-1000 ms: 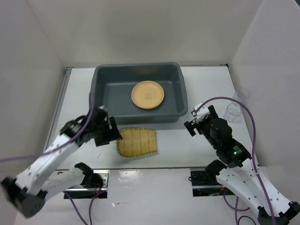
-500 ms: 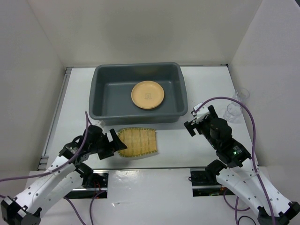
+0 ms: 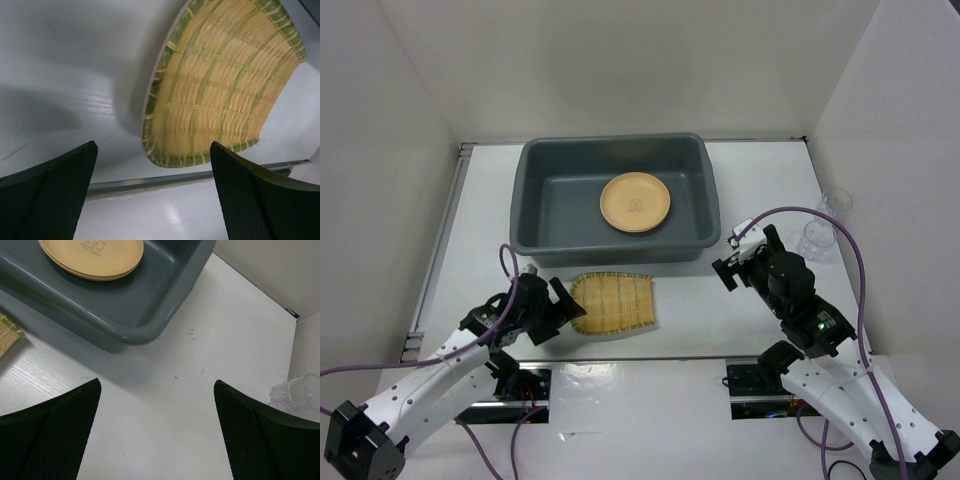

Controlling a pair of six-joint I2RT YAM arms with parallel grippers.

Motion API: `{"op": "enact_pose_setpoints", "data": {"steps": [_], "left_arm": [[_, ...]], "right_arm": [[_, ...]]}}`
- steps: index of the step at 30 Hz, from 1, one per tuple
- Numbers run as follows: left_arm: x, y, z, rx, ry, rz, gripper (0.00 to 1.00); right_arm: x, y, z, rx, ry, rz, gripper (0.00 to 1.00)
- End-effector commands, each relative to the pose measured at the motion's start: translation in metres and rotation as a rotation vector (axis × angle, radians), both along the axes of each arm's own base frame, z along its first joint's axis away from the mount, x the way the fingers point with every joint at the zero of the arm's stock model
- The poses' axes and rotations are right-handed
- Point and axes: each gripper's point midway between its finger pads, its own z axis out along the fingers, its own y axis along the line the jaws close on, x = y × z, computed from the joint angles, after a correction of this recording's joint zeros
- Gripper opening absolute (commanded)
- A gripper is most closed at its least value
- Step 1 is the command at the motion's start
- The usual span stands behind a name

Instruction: Place the mixed dishes into the plastic bin

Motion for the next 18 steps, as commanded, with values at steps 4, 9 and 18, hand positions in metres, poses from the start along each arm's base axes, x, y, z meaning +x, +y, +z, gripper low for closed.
{"op": "enact_pose_setpoints", "data": {"steps": [4, 9, 18], "left_arm": [[0.01, 0.0, -0.002, -0.06, -0.071, 0.067, 1.0], [0.007, -0.005, -0.009, -0.111, -0.08, 0.061, 0.95], [0.01, -0.011, -0.021, -0.094, -0.047, 0.038, 0.93]], "right_arm": [[0.001, 0.004, 0.003, 0.017, -0.012, 0.013, 0.98], [0.001, 0.004, -0.001, 0.007, 0.003, 0.013, 0.98], [0.002, 0.005, -0.003, 0.002, 0.011, 0.013, 0.98]]}}
